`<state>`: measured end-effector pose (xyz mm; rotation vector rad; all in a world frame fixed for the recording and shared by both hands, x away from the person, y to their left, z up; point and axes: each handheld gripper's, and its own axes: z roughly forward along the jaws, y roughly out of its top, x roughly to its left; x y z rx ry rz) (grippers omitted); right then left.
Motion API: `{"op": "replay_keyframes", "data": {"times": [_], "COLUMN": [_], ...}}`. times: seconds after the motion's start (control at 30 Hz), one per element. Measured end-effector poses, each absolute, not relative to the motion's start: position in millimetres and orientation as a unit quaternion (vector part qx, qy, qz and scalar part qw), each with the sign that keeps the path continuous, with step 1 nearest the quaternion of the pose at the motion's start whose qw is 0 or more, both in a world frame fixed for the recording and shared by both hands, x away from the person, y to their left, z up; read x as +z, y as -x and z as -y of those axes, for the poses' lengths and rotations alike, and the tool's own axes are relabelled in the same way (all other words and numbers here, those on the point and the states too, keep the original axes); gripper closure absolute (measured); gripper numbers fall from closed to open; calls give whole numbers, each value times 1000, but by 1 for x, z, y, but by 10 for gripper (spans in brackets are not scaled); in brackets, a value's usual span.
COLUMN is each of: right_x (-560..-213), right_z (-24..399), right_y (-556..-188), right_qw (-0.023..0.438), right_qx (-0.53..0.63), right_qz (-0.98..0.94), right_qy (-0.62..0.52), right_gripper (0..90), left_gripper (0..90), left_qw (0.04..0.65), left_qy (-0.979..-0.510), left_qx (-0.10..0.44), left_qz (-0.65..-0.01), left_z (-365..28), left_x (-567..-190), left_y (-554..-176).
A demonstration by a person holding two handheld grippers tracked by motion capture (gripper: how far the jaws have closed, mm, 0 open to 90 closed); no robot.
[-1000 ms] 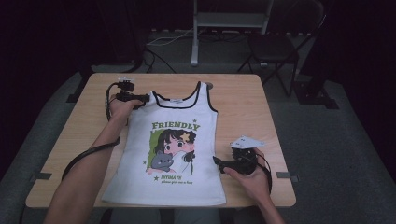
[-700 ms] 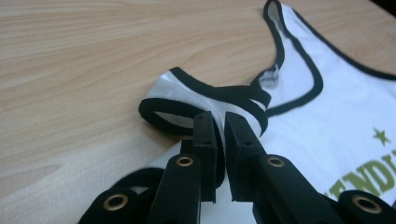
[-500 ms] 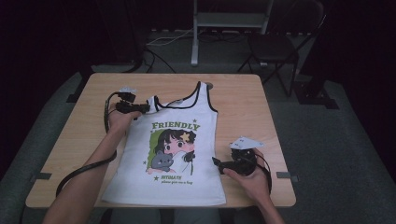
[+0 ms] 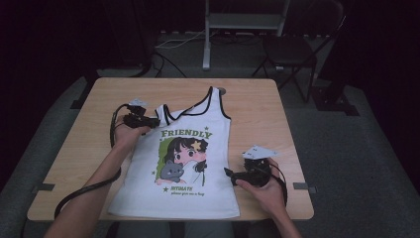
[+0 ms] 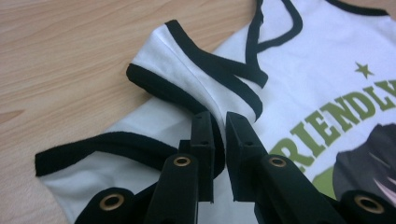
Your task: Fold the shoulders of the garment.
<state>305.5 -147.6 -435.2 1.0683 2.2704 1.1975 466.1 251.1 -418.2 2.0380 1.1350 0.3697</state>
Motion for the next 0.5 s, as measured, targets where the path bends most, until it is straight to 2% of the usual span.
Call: {"op": "replay_keyframes", "data": {"times": [0.5], "right_x": [-435], "right_z": [146], "right_y": [-305], "right_qw": [180], "right_qx": [424], "right_qz": [-805], "right_qy": [-375], "right_gripper": [137], "left_gripper": [821], "left_qw": [369], "left_qy": [-815], "left_qx": [141], "left_qz": [-423], "left_z": [-250], "left_x": [-422], "left_y": [-451]}}
